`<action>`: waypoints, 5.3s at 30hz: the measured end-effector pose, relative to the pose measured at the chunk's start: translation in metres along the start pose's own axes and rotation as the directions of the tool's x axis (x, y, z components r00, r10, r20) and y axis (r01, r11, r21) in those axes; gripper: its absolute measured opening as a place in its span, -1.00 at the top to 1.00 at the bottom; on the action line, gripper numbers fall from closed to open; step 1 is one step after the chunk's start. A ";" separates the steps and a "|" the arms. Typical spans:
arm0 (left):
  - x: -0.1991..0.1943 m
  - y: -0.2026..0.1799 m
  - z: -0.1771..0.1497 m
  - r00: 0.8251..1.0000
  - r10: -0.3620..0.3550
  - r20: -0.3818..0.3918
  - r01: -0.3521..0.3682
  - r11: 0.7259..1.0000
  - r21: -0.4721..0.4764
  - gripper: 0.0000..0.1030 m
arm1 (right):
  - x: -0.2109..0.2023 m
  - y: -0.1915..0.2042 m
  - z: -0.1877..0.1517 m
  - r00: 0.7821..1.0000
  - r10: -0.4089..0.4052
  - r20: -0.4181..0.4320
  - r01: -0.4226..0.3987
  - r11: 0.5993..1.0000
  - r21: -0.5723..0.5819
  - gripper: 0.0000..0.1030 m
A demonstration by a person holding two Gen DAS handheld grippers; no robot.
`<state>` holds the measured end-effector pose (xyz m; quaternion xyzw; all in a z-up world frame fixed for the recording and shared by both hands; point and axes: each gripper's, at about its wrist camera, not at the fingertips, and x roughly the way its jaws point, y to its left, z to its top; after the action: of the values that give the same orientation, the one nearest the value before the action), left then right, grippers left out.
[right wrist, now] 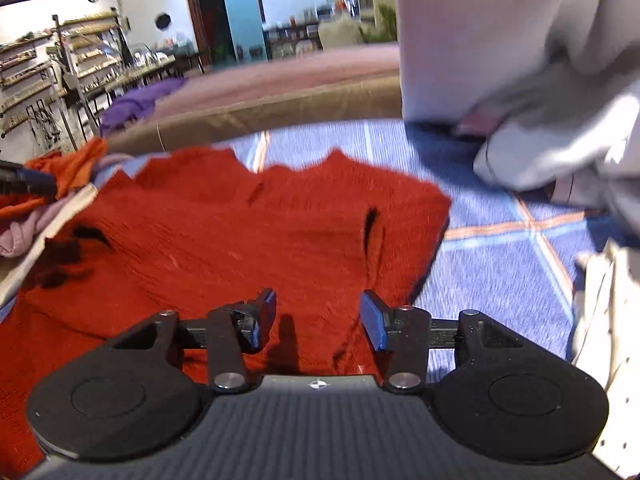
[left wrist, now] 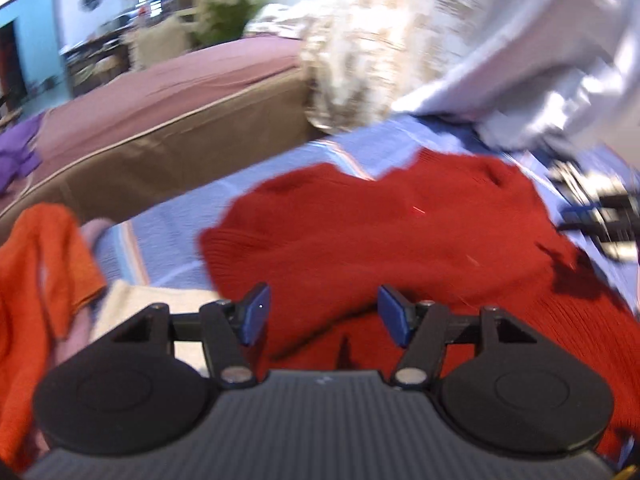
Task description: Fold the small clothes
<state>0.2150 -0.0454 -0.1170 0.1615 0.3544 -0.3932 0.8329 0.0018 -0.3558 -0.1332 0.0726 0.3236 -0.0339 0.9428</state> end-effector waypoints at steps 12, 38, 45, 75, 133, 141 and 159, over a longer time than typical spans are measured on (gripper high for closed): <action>0.057 -0.015 -0.063 0.987 0.108 -0.122 -0.103 0.993 0.050 -0.40 | 0.039 0.016 -0.022 0.993 -0.038 -0.111 0.030 0.997 -0.073 -1.00; -0.088 -0.022 -0.189 0.976 -0.034 -0.213 -0.005 0.984 -0.177 -0.68 | -0.146 0.014 -0.139 0.995 0.065 -0.079 -0.048 0.979 0.196 -1.00; -0.074 -0.025 -0.193 0.968 -0.046 -0.247 0.007 0.987 -0.159 -0.68 | -0.131 0.022 -0.143 0.991 0.067 -0.113 -0.048 0.985 0.164 -1.00; -0.079 -0.034 -0.192 0.955 -0.164 -0.247 0.086 0.951 -0.298 0.66 | -0.124 0.032 -0.172 0.933 0.281 -0.224 -0.190 0.916 0.354 0.47; 0.034 0.106 0.097 0.966 0.255 0.033 -0.239 0.938 -0.253 -1.00 | 0.035 0.008 0.043 0.995 0.001 -0.104 -0.017 0.988 -0.154 -0.22; 0.063 -0.003 0.044 0.976 0.217 0.036 -0.220 0.959 0.180 -1.00 | 0.034 0.016 0.028 0.994 -0.101 -0.034 0.082 0.928 -0.362 -0.20; 0.062 0.027 0.017 0.956 0.295 0.013 -0.293 0.945 0.147 -1.00 | -0.005 -0.052 0.001 0.986 -0.145 -0.079 0.121 0.961 -0.250 -0.74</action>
<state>0.2712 -0.0714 -0.1497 0.2752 0.3002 -0.2889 0.8664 -0.0073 -0.4075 -0.1357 -0.0643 0.3746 -0.0537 0.9234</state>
